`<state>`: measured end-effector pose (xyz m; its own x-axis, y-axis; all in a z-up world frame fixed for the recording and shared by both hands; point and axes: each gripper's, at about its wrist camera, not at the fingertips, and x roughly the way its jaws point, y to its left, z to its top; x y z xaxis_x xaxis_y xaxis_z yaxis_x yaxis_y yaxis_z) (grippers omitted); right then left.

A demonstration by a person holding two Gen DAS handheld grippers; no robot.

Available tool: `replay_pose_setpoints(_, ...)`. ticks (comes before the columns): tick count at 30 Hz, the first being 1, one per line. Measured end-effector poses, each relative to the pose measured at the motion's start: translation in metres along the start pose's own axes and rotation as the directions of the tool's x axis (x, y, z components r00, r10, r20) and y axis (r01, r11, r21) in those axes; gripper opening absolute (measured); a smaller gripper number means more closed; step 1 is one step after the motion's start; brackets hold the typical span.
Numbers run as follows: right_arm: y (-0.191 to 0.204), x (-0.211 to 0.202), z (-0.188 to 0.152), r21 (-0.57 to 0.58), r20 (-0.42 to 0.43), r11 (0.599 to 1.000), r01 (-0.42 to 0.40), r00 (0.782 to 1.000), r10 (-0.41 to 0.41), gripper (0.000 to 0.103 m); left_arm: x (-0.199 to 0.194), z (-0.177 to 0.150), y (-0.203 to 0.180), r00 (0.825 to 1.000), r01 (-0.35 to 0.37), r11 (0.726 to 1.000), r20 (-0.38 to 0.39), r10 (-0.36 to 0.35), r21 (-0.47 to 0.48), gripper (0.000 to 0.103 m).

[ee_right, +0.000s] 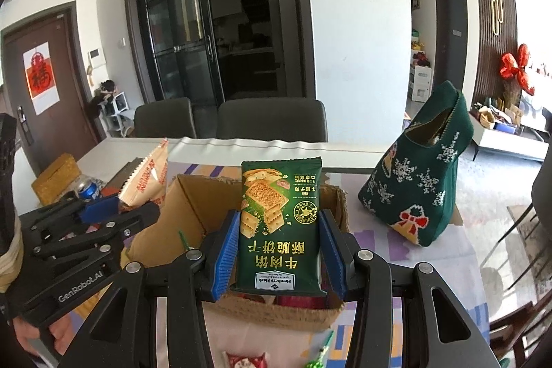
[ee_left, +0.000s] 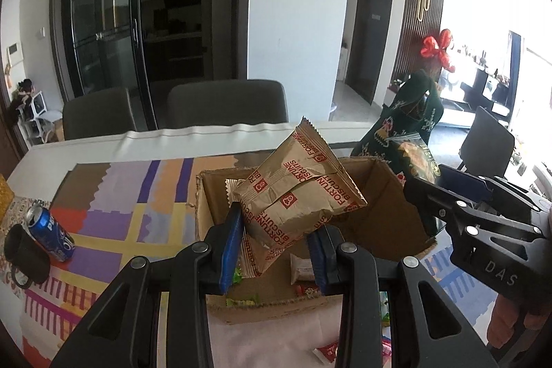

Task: Organize snacks
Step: 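Open both tools to drop the packets into the box, then move both open tools back toward the remaining snacks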

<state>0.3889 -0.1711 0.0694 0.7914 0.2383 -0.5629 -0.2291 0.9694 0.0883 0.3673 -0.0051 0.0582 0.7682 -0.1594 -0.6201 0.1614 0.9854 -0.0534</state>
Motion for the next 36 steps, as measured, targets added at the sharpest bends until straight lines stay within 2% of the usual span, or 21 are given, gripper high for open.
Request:
replay_pose_setpoints(5,0.001,0.018,0.005,-0.007,-0.031,1.0,0.007,0.999,-0.008,0.046,0.012,0.004,-0.003,0.997,-0.075,0.996,0.01,0.075,0.042,0.038)
replay_pose_setpoints(7,0.001,0.024,0.007,-0.004,-0.044,1.0,0.014,0.999,-0.014,0.047,0.015,0.005,-0.002,0.992,-0.129,0.989,0.019,0.128,0.068,0.047)
replay_pose_setpoints(8,0.001,0.027,0.007,-0.001,-0.049,1.0,0.013,0.999,-0.013,0.048,0.015,0.005,-0.004,0.989,-0.145,0.986,0.023,0.143,0.088,0.057)
replay_pose_setpoints(9,0.0,0.03,0.007,-0.003,-0.059,1.0,0.013,0.998,-0.013,0.054,0.014,0.004,-0.006,0.988,-0.152,0.983,0.029,0.15,0.103,0.063)
replay_pose_setpoints(11,-0.001,0.032,0.005,0.0,-0.071,1.0,0.028,0.997,-0.028,0.063,0.01,0.001,-0.008,0.985,-0.17,0.978,0.044,0.166,0.12,0.064)
replay_pose_setpoints(12,-0.001,0.031,0.004,-0.002,-0.066,0.999,0.037,0.997,-0.037,0.063,0.008,-0.001,-0.008,0.985,-0.174,0.977,0.044,0.17,0.12,0.065)
replay_pose_setpoints(15,-0.001,0.023,-0.001,-0.017,-0.049,0.998,0.057,0.997,-0.057,0.063,0.001,-0.007,-0.007,0.99,-0.141,0.984,0.033,0.139,0.108,0.066)
replay_pose_setpoints(26,-0.004,-0.02,-0.026,-0.005,-0.007,1.0,0.029,1.0,-0.029,0.063,-0.037,-0.034,-0.032,0.996,-0.076,0.988,0.056,0.069,0.134,0.07)
replay_pose_setpoints(36,-0.003,-0.045,-0.066,-0.049,-0.019,0.995,0.084,0.996,-0.085,0.063,-0.049,-0.066,-0.051,0.999,-0.041,0.987,0.037,0.036,0.157,0.07)
